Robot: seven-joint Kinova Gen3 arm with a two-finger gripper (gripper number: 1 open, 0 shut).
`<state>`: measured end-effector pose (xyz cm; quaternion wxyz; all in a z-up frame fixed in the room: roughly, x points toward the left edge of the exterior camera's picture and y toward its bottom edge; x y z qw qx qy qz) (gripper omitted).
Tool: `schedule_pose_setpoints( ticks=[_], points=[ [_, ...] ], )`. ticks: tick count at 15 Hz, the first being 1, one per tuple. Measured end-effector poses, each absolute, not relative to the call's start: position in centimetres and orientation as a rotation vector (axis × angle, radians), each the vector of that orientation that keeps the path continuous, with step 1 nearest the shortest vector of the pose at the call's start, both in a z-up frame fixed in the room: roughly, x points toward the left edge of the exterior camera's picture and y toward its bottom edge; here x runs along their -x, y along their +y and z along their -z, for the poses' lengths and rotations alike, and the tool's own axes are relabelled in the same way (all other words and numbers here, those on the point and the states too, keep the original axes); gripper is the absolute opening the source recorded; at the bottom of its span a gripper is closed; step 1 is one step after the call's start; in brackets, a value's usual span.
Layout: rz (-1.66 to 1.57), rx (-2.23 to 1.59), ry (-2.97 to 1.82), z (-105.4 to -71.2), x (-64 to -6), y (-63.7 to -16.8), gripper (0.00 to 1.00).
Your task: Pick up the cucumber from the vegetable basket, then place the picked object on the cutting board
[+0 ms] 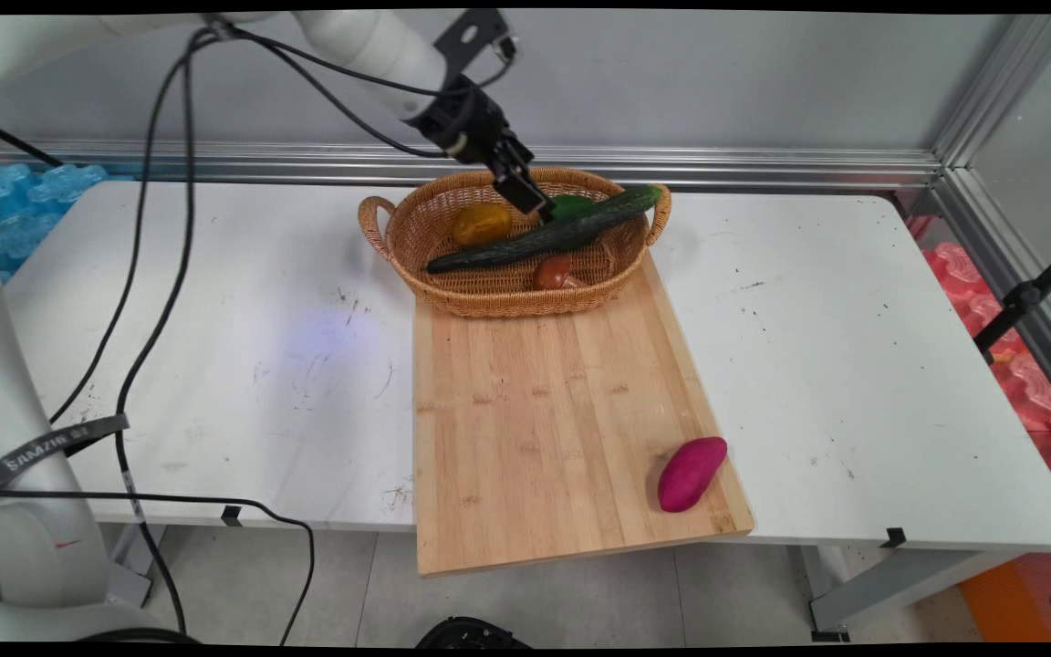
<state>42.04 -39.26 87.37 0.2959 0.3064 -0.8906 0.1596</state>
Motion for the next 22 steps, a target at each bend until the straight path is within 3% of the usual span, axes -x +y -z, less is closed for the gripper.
schedule_pose_setpoints(
  ticks=[15,16,22],
  points=[
    [-0.448,-0.863,-2.434,-84.0,-36.4,-42.8,1.00],
    [-0.448,-0.863,-2.437,-83.9,-36.3,-42.8,0.00],
    [-0.453,-0.855,-2.456,-83.6,-35.8,-43.2,0.00]
  ],
)
